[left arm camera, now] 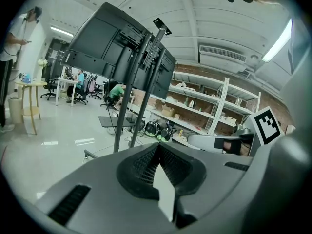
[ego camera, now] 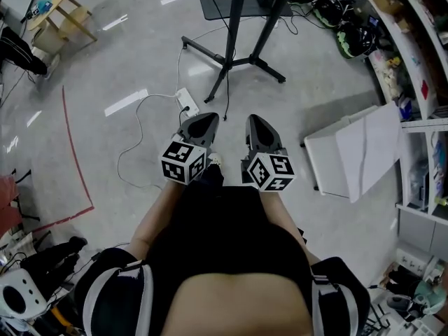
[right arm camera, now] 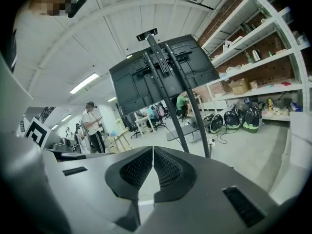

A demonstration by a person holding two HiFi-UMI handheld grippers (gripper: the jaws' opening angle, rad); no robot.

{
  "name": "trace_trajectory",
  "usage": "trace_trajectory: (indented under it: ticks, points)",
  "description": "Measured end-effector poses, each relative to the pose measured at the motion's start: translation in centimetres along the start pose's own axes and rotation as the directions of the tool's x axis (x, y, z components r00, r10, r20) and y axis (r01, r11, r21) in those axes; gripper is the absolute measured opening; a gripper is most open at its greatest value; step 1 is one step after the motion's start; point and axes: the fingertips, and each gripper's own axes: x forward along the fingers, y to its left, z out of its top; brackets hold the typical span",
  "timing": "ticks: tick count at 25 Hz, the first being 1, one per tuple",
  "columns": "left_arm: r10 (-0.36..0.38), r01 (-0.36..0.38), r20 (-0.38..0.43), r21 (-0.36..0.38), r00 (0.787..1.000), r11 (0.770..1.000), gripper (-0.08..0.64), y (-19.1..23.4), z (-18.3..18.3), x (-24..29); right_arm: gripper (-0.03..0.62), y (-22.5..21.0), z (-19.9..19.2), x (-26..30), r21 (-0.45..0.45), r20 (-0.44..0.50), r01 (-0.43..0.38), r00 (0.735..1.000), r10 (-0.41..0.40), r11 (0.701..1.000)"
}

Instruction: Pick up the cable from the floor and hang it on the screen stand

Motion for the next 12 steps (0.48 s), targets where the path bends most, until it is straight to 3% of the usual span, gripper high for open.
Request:
trace_trajectory:
  ticks: [12]
  points:
    - [-0.031, 0.032, -0.010, 0.024, 0.999, 0.999, 0.008, 3.5, 1.3, 3.0, 0.025, -0.3, 0.6, 4.7, -0.027, -0.007, -0.014, 1.000, 0.014, 1.000]
